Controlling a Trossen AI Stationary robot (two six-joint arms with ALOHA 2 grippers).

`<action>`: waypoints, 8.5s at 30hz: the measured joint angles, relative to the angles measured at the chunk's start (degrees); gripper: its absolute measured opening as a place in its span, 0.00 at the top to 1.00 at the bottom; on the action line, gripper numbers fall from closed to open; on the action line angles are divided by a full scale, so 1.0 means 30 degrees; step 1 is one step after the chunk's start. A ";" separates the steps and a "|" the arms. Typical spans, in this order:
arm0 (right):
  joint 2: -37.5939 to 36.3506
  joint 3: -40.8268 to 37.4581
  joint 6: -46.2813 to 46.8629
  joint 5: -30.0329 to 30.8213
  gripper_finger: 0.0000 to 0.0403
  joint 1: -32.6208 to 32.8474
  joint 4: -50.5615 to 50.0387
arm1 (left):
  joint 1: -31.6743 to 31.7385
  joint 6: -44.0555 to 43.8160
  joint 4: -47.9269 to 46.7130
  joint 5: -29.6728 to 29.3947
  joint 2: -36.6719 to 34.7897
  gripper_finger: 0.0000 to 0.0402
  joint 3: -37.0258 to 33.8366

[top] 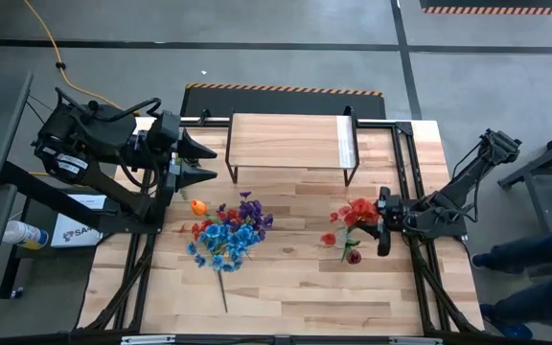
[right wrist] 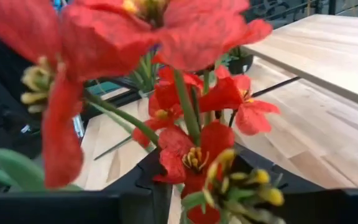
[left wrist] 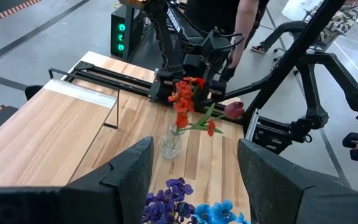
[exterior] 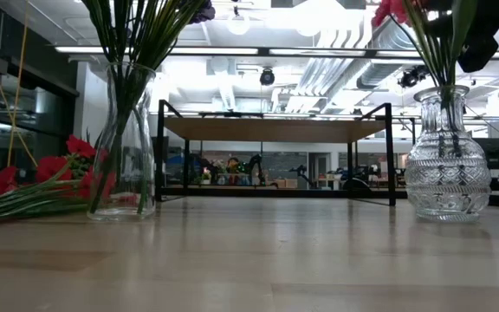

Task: Pick and place flowers into a vace then onto a shelf
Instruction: Put the right red flower into the right transparent flower vase, then put the red flower into the right transparent bin

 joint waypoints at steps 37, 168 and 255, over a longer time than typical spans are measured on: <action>-0.5355 0.0015 0.6225 -0.8579 0.66 -0.0007 -0.7155 | 0.0000 0.0000 -0.0111 0.0224 -0.0001 0.34 -0.0007; -0.5741 0.0020 -0.1989 -1.3029 0.66 0.0010 1.1683 | -1.6534 -3.9866 -0.6453 -0.4316 1.4067 0.34 -0.0654; -0.2237 1.0746 -0.3920 -1.5286 0.66 0.0015 0.0576 | -1.0200 -3.7783 -0.2455 0.1830 1.8535 0.47 -0.7096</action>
